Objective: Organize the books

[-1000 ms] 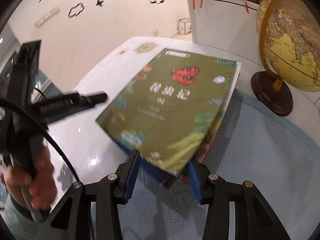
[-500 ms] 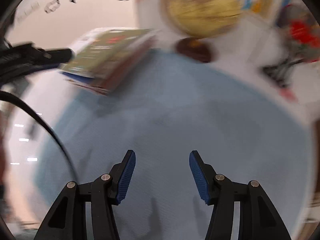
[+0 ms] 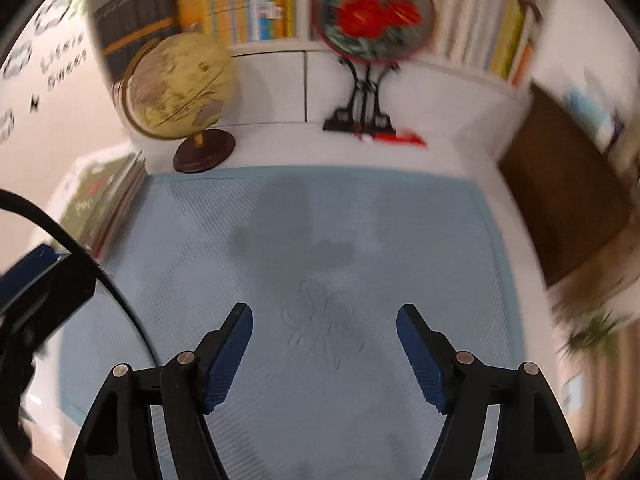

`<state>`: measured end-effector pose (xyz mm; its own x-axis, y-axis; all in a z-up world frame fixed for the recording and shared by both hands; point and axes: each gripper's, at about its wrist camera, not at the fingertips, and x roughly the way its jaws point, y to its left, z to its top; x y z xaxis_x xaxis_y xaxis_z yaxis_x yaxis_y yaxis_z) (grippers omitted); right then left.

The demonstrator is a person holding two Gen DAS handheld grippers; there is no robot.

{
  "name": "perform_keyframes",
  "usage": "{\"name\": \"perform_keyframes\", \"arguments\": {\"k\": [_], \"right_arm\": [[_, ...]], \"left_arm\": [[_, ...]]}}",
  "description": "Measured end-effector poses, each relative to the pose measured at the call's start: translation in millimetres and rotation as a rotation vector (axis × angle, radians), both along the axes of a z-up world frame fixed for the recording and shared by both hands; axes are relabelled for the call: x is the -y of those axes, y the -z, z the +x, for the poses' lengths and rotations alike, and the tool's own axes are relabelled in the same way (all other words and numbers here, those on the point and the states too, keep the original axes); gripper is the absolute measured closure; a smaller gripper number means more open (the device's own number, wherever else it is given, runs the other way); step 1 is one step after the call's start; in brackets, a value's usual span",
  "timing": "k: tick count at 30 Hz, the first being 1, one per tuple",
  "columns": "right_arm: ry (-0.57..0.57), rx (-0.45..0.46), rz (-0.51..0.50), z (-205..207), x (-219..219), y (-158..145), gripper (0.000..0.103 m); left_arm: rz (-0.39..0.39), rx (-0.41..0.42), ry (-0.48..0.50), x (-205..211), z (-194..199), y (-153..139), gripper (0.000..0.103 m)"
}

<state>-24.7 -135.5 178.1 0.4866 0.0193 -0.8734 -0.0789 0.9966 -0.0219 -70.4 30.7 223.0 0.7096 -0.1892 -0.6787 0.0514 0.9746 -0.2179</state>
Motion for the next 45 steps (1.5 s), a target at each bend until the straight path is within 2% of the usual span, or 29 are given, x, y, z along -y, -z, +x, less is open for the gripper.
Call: {"name": "perform_keyframes", "arguments": {"k": [5, 11, 18, 26, 33, 42, 45], "right_arm": [[0.036, -0.004, 0.022, -15, 27, -2, 0.030], [0.025, 0.009, 0.006, -24, 53, -5, 0.030], [0.001, 0.024, -0.003, -21, 81, -5, 0.030], [-0.034, 0.058, 0.018, -18, 92, -10, 0.030], [-0.034, 0.032, 0.029, -12, 93, -1, 0.030], [-0.005, 0.035, 0.014, -11, 100, 1, 0.030], [0.010, 0.048, 0.030, -11, 105, -3, 0.030]], "left_arm": [[0.051, -0.015, -0.036, 33, -7, 0, 0.031], [0.040, -0.080, -0.060, 61, -9, 12, 0.031], [0.016, -0.119, -0.100, 83, -10, 19, 0.031], [-0.003, -0.123, -0.152, 89, -11, 18, 0.031], [0.003, -0.120, -0.163, 89, -13, 18, 0.031], [-0.035, -0.119, -0.184, 70, -11, 19, 0.031], [-0.013, -0.128, -0.215, 62, -9, 22, 0.031]]}}
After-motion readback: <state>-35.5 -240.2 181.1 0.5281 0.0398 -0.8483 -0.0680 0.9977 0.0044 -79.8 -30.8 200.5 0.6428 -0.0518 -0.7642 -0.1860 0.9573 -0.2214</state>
